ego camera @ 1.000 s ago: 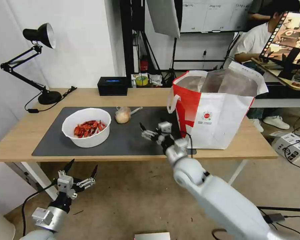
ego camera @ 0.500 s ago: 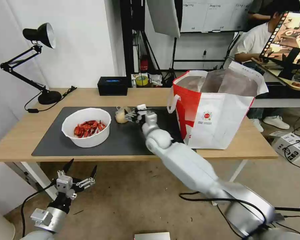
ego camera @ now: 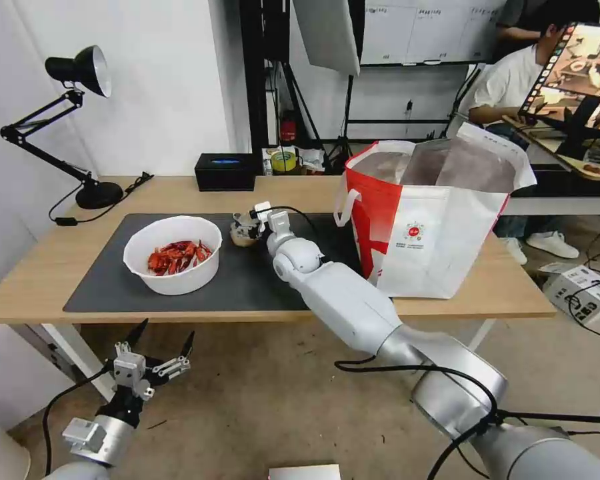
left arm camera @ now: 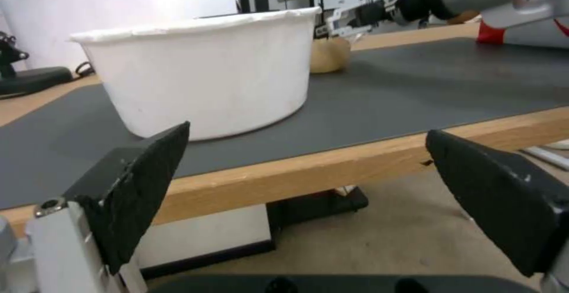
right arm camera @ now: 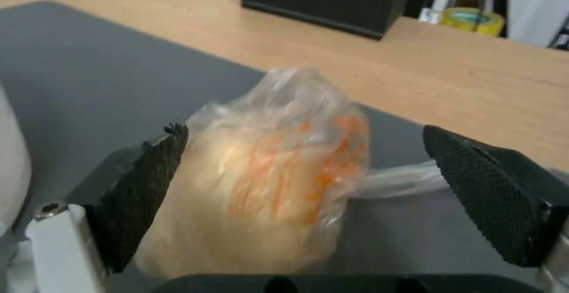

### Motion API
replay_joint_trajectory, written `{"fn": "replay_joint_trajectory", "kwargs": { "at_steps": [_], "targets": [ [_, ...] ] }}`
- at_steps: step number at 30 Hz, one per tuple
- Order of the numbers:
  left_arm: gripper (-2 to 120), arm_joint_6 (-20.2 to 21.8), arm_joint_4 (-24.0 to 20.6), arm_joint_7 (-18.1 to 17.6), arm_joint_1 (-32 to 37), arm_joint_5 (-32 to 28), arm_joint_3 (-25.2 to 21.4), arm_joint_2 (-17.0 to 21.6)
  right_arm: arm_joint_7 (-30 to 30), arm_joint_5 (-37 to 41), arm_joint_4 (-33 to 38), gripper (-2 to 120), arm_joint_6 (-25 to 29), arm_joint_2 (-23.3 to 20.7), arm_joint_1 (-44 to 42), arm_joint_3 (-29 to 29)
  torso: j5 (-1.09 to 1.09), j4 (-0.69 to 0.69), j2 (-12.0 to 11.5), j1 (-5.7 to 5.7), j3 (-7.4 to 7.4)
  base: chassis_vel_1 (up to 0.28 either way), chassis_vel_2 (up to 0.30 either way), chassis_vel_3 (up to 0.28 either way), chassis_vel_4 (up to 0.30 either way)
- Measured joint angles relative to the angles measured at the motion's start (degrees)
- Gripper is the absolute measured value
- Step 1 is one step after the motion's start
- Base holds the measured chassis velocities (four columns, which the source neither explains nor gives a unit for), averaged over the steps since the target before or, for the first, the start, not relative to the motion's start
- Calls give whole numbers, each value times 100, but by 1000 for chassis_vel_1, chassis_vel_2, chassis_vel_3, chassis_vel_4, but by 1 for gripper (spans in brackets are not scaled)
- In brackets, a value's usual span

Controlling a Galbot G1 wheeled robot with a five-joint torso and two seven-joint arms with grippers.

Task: Pick up the trash from the table and place it into the takeout bag.

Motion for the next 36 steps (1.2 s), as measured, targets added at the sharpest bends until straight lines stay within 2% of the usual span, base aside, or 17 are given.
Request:
{"fn": "replay_joint_trajectory", "kwargs": {
  "at_steps": [9,22,25,27,28,30,32,34,36],
  "targets": [
    [100,-2,-2,4,-40,7,27,-21,-321,18,-269,100,162,-6,65,-163,0,0,1,-1,0,0,0,0,0],
    [100,-10,-78,6,-10,9,20,-81,-413,185,-278,100,111,-11,112,-356,0,1,1,-1,0,0,0,0,0],
    [100,-13,-99,6,15,10,14,-101,-419,228,-268,94,58,-12,112,-364,0,1,1,-1,0,0,0,0,0],
    [100,-15,-111,6,28,12,1,-107,-419,271,-268,84,48,-14,111,-359,0,1,1,-1,0,0,0,0,0],
    [100,-15,-111,6,28,12,1,-107,-419,271,-268,84,48,-14,111,-359,0,1,1,-1,0,0,0,0,0],
    [100,-16,-121,6,43,12,-13,-110,-411,303,-273,73,29,-19,87,-335,0,1,1,-1,0,0,0,0,0],
    [100,-17,-124,6,48,13,-14,-114,-404,313,-277,69,23,-19,78,-321,0,1,1,-1,0,0,0,0,0],
    [100,-20,-137,6,55,17,-16,-131,-385,326,-284,57,11,-21,55,-301,1,1,1,-1,0,0,0,0,0],
    [100,-22,-139,6,60,21,-16,-137,-378,329,-284,54,9,-23,46,-293,0,1,1,-1,0,0,0,0,0]
  ]
}}
